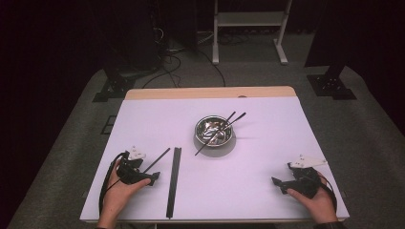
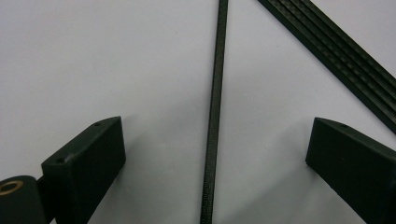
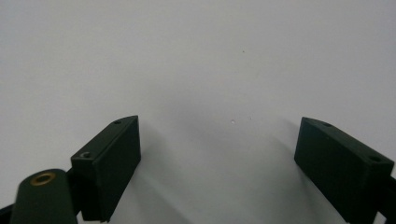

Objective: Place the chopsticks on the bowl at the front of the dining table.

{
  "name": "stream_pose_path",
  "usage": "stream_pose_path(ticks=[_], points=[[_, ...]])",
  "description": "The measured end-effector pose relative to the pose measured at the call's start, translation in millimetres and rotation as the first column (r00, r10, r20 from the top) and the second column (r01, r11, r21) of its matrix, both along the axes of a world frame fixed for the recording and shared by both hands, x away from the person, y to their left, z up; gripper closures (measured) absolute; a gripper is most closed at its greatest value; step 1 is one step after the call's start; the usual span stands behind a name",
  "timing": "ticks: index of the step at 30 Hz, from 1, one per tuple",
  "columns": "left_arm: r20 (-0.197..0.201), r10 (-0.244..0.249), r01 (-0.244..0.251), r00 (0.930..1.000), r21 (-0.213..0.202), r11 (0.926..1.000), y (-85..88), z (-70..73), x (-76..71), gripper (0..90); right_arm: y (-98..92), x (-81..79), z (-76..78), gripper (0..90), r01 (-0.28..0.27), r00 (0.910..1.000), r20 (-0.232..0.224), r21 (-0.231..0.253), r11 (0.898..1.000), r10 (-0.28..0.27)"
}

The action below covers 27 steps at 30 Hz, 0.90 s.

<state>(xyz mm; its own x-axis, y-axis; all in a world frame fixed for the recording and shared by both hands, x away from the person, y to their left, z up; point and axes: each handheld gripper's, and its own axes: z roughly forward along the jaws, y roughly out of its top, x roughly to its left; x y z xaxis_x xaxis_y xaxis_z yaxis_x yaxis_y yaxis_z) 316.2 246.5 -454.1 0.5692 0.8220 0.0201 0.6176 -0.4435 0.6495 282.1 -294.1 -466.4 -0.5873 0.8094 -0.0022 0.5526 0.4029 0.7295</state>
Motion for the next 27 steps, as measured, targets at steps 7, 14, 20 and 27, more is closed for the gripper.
stream_pose_path(ticks=[7,14,20,27], points=[[0.023,-0.029,0.030,0.9993,-0.021,0.9993,4.1,2.6,-2.5,18.2,0.0,0.0,0.0,12.7,0.000,1.0000,0.000,0.000,1.000,0.000],[0.043,-0.018,0.019,0.9989,-0.035,0.9992,9.3,2.8,-3.2,30.1,0.0,0.1,0.0,12.7,0.000,1.0000,0.001,0.000,1.000,0.000],[0.049,-0.040,0.043,0.9980,-0.046,0.9980,8.7,3.9,-4.4,44.1,0.0,0.1,0.0,12.6,0.000,1.0000,0.001,0.000,1.000,0.000],[0.056,-0.061,0.064,0.9966,-0.056,0.9964,9.9,4.0,-4.4,56.4,0.0,-0.1,0.0,12.7,0.000,1.0000,0.001,0.000,1.000,0.000]])
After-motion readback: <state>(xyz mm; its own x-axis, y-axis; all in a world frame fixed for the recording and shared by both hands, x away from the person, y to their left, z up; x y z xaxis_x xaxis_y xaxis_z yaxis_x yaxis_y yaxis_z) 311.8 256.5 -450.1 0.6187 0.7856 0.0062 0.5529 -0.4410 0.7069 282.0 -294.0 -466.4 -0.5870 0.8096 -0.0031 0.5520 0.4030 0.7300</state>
